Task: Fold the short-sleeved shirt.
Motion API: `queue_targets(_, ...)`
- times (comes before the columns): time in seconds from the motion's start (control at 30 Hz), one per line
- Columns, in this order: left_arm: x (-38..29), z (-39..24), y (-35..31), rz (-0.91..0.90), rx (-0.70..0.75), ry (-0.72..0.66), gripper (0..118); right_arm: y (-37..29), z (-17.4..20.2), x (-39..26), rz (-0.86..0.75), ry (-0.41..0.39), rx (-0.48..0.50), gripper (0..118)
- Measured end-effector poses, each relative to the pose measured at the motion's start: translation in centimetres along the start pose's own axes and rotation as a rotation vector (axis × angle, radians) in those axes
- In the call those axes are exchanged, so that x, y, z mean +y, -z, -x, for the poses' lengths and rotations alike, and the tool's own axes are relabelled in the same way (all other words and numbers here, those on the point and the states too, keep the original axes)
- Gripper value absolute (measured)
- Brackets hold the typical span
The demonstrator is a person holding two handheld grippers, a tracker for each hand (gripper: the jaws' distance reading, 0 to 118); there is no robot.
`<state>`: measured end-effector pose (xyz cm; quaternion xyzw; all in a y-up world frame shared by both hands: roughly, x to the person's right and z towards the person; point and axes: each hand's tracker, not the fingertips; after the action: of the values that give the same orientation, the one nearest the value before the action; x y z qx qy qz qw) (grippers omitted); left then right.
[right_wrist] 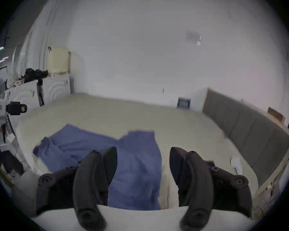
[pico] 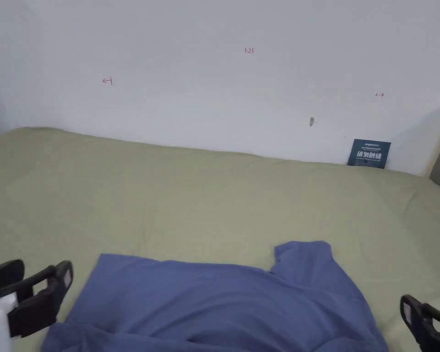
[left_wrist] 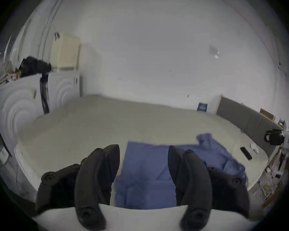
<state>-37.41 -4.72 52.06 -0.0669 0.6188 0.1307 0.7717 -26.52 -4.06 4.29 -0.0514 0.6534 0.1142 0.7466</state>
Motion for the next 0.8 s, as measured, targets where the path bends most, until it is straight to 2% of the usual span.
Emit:
queue_targets(0.03,-0.7,1.0,0.6,-0.023,-0.010,0.008,67,-0.1,0.9,0.0,-0.028,0.014,-0.003,69)
queue_targets(0.13,-1.1,-2.3,0.6,-0.035,-0.063,-0.025,66,-0.1,2.9,-1.0,-0.063,0.046,-0.020,69)
queue_targets(0.17,-1.2,-3.7,0.5,-0.031,-0.083,-0.018,63,0.0,3.6,-1.3,-0.057,0.049,-0.020,68)
queue_targets(0.2,-1.6,-4.5,0.5,-0.020,-0.102,0.000,49,0.1,4.0,-1.6,-0.051,0.058,-0.024,63)
queue_targets(0.23,-2.2,-5.5,0.6,-0.028,-0.091,0.029,32,0.2,4.6,-2.0,-0.035,0.060,-0.016,52)
queue_targets(0.27,-2.5,-6.1,0.6,-0.027,-0.067,0.064,15,0.2,5.1,-2.3,-0.025,0.059,-0.017,28)
queue_targets(0.3,-3.2,-6.8,0.6,-0.027,-0.032,0.089,10,0.3,5.6,-2.7,-0.001,0.051,-0.030,0)
queue_targets(0.37,-4.1,-7.4,0.3,-0.024,-0.025,0.075,4,0.1,6.4,-3.3,0.022,0.027,-0.093,0)
queue_targets(0.4,-4.6,-7.4,0.2,-0.016,-0.029,0.050,0,-0.1,6.5,-3.5,0.024,0.038,-0.079,0)
queue_targets(0.5,-5.5,-7.6,-0.1,0.002,0.003,0.054,0,0.0,6.4,-4.1,0.049,0.081,-0.057,0)
queue_targets(0.8,-3.4,-4.5,2.5,0.053,0.046,0.044,0,1.1,5.5,-3.9,0.057,0.092,-0.057,0)
